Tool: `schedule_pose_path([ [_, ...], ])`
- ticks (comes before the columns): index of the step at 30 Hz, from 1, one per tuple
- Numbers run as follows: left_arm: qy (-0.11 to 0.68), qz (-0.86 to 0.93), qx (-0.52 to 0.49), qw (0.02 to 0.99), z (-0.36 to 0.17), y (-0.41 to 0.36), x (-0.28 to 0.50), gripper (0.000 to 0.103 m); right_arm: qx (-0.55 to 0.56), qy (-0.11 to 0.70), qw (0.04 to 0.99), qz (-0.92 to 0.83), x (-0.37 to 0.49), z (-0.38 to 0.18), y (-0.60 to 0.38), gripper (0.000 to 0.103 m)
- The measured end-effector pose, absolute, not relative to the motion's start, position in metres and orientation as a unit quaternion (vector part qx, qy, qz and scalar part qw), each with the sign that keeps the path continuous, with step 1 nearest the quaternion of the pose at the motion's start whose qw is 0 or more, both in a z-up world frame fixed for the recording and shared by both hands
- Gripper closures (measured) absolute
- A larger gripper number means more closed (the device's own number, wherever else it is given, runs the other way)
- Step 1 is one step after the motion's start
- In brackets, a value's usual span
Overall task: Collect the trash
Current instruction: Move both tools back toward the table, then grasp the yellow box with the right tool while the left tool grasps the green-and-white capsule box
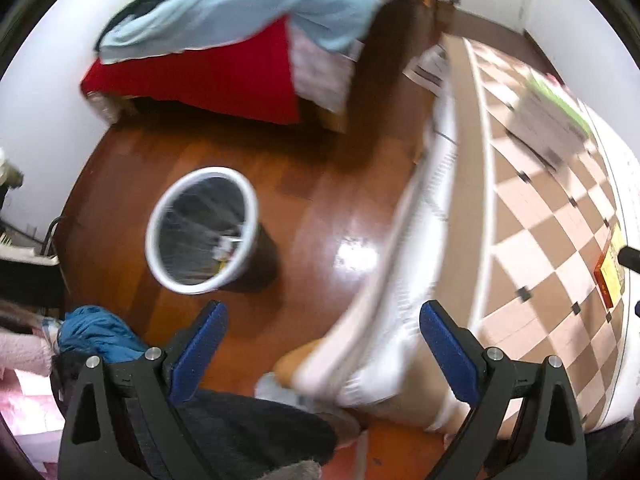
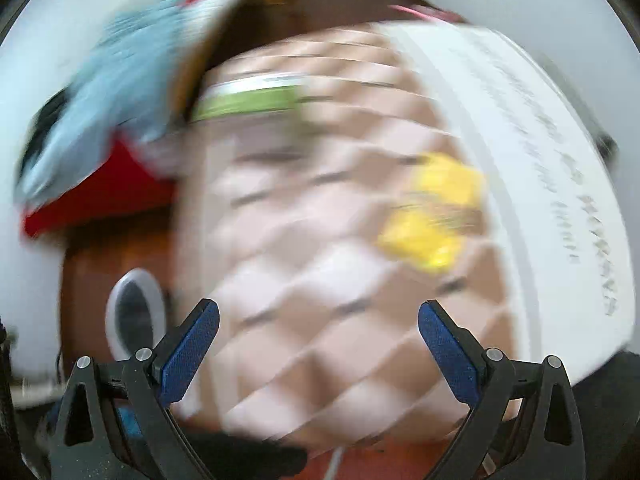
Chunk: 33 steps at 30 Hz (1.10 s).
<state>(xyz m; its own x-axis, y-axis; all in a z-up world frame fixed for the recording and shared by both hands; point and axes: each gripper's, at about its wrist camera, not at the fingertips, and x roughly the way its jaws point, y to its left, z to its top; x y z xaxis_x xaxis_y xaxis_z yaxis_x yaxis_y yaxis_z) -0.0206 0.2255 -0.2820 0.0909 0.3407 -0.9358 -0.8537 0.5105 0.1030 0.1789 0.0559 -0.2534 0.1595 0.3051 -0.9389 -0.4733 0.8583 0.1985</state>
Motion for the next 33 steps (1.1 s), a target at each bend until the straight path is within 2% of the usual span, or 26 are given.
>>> schedule_pose_path([
  [6,0.530,0.412,-0.236,0.703,-0.288,0.221,0.037,0.005,-0.058,0.621,0.759,0.186,0.252,-0.299,0.045,0.003],
  [8,0.528,0.405,-0.229,0.711,-0.286,0.220,0.053,0.005,-0.070,0.619,0.759,0.188,0.260,-0.307,0.053,0.014],
  [9,0.525,0.400,-0.225,0.716,-0.282,0.220,0.061,0.005,-0.089,0.615,0.761,0.188,0.260,-0.311,0.059,0.017],
  [11,0.522,0.383,-0.219,0.730,-0.274,0.222,0.080,0.005,-0.126,0.592,0.773,0.191,0.254,-0.310,0.071,0.033],
  [15,0.509,0.321,-0.201,0.773,-0.246,0.229,0.121,0.006,-0.149,0.570,0.779,0.214,0.245,-0.312,0.080,0.035],
  [21,0.522,0.244,-0.146,0.804,-0.213,0.247,0.190,0.006,-0.110,0.596,0.762,0.228,0.279,-0.309,0.073,0.037],
  [28,0.581,0.184,-0.131,0.782,-0.234,0.261,0.246,0.006,-0.126,0.631,0.735,0.214,0.358,-0.312,0.094,0.038],
  [33,0.614,0.171,-0.107,0.763,-0.257,0.257,0.263,0.006,-0.162,0.649,0.715,0.203,0.382,-0.319,0.111,0.038],
])
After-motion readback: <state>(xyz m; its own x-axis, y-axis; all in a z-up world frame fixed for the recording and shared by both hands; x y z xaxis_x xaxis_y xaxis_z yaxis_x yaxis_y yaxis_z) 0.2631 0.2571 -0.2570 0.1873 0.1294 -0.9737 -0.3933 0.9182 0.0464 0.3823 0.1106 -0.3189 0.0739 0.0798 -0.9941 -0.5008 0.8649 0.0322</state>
